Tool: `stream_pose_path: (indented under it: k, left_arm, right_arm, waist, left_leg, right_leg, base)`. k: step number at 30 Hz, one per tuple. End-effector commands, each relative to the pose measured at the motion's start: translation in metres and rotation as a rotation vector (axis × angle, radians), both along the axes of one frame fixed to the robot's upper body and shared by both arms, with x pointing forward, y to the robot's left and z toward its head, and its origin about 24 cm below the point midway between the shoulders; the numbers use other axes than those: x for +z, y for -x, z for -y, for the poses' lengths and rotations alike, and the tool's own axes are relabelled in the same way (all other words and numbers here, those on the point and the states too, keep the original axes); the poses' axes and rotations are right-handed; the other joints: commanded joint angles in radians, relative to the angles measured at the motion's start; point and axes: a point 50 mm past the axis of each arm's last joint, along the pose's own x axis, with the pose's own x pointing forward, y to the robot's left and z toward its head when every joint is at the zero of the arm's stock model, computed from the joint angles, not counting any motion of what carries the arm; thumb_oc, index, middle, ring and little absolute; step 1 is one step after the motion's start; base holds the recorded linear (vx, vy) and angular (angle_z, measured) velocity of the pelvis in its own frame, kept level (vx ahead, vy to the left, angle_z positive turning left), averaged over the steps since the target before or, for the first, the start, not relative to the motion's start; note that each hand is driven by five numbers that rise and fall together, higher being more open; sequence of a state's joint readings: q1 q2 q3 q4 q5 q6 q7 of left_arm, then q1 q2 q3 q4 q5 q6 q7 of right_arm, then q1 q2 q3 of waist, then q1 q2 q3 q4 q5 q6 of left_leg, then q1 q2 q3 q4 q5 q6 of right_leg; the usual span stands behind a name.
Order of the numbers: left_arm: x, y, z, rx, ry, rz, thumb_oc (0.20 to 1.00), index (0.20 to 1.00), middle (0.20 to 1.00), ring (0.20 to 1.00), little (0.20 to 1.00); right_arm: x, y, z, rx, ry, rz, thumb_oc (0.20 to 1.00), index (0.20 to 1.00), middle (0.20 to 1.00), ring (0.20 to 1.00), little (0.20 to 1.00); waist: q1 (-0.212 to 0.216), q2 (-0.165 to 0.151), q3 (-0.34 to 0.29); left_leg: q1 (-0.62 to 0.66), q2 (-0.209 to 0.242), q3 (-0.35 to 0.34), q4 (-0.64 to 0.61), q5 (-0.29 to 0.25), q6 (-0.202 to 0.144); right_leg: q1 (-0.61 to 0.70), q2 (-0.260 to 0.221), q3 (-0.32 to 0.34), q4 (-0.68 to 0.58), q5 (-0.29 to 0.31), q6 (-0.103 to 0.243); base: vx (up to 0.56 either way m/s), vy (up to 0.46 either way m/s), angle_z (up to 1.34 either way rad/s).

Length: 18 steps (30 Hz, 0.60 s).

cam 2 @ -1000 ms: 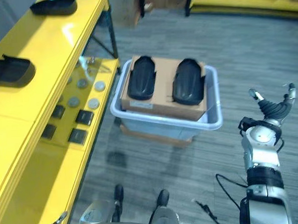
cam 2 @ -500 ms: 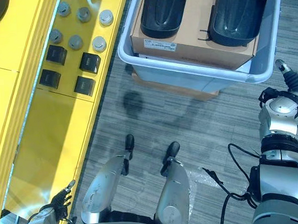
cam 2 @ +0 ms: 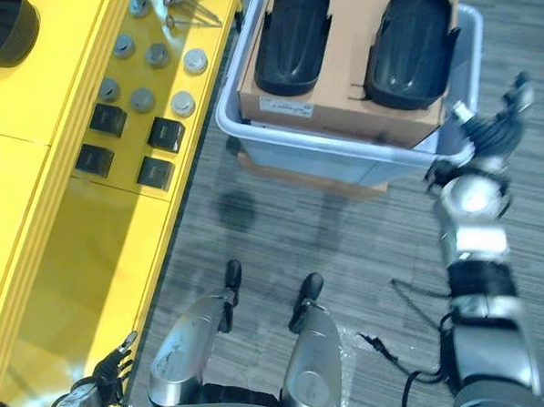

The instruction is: Move parts from the plastic box to the shelf.

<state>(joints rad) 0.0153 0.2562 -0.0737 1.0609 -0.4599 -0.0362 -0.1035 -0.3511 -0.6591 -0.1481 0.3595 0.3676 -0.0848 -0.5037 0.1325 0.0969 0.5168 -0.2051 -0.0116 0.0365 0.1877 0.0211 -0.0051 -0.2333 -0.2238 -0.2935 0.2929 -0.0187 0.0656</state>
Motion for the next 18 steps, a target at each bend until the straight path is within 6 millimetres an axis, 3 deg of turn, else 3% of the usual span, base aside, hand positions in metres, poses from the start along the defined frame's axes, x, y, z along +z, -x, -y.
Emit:
stream_pose_path:
  k: [1, 7, 9, 11, 12, 13, 17, 18]
  left_arm:
    - [-0.010, 0.053, -0.015, -0.001, -0.083, -0.160, 1.000, 1.000, 1.000, 1.000, 1.000]
    - [-0.015, 0.063, -0.009, -0.024, -0.130, -0.233, 1.000, 1.000, 1.000, 1.000, 1.000]
    - [-0.018, 0.064, -0.003, -0.046, -0.140, -0.268, 1.000, 1.000, 1.000, 1.000, 1.000]
    - [-0.019, 0.063, 0.001, -0.062, -0.158, -0.293, 1.000, 1.000, 1.000, 1.000, 1.000]
    - [-0.020, 0.062, 0.002, -0.069, -0.163, -0.295, 1.000, 1.000, 1.000, 1.000, 1.000]
    - [-0.019, 0.058, 0.001, -0.095, -0.177, -0.302, 1.000, 1.000, 1.000, 1.000, 1.000]
    - [-0.017, 0.049, -0.004, -0.141, -0.199, -0.308, 1.000, 1.000, 1.000, 1.000, 1.000]
    - [-0.016, 0.046, -0.006, -0.151, -0.199, -0.308, 1.000, 1.000, 1.000, 1.000, 1.000]
  right_arm:
    - [-0.054, 0.025, 0.004, 0.025, 0.023, -0.219, 1.000, 1.000, 1.000, 1.000, 1.000]
    - [-0.162, 0.067, -0.026, 0.072, -0.207, -0.611, 1.000, 1.000, 1.000, 1.000, 1.000]
    - [-0.215, 0.100, -0.044, 0.115, -0.307, -0.849, 1.000, 1.000, 1.000, 1.000, 1.000]
    - [-0.253, 0.133, -0.062, 0.120, -0.397, -1.023, 1.000, 1.000, 1.000, 1.000, 1.000]
    - [-0.257, 0.138, -0.064, 0.113, -0.421, -1.047, 1.000, 1.000, 1.000, 1.000, 1.000]
    - [-0.271, 0.155, -0.070, 0.109, -0.456, -1.097, 1.000, 1.000, 1.000, 1.000, 1.000]
    - [-0.277, 0.162, -0.079, 0.098, -0.497, -1.081, 1.000, 1.000, 1.000, 1.000, 1.000]
    - [-0.275, 0.158, -0.082, 0.108, -0.503, -1.052, 1.000, 1.000, 1.000, 1.000, 1.000]
  waist:
    - [-0.023, -0.054, -0.160]
    - [-0.052, -0.084, -0.230]
    - [-0.061, -0.095, -0.257]
    - [-0.057, -0.104, -0.279]
    - [-0.056, -0.106, -0.282]
    - [-0.053, -0.107, -0.292]
    - [-0.056, -0.104, -0.298]
    - [-0.066, -0.099, -0.290]
  left_leg:
    - [-0.003, 0.074, 0.000, 0.006, -0.020, -0.058]
    - [0.082, 0.086, 0.042, -0.052, -0.023, -0.051]
    - [0.111, 0.087, 0.061, -0.054, -0.035, -0.045]
    - [0.125, 0.080, 0.068, -0.047, -0.051, -0.035]
    - [0.126, 0.078, 0.068, -0.044, -0.055, -0.033]
    - [0.126, 0.067, 0.066, -0.036, -0.066, -0.019]
    - [0.118, 0.040, 0.062, -0.016, -0.086, 0.018]
    - [0.116, 0.022, 0.059, -0.010, -0.099, 0.045]
  right_leg:
    - [0.102, -0.013, 0.013, -0.109, 0.014, 0.084]
    - [0.180, -0.003, 0.018, -0.186, 0.040, 0.098]
    - [0.204, -0.007, 0.023, -0.206, 0.053, 0.102]
    - [0.215, -0.015, 0.033, -0.208, 0.060, 0.110]
    - [0.216, -0.017, 0.036, -0.206, 0.060, 0.112]
    - [0.220, -0.022, 0.046, -0.192, 0.055, 0.114]
    - [0.209, -0.032, 0.067, -0.117, 0.038, 0.117]
    - [0.160, -0.052, 0.088, -0.016, 0.078, 0.123]
  base:
    - [0.06, 0.039, -0.11]
    - [0.06, 0.025, -0.17]
    - [0.09, 0.070, -0.13]
    - [0.08, 0.073, -0.10]
    - [0.06, 0.092, -0.14]
    - [0.03, 0.072, -0.09]
    - [0.00, 0.127, -0.10]
    - [-0.04, 0.141, -0.09]
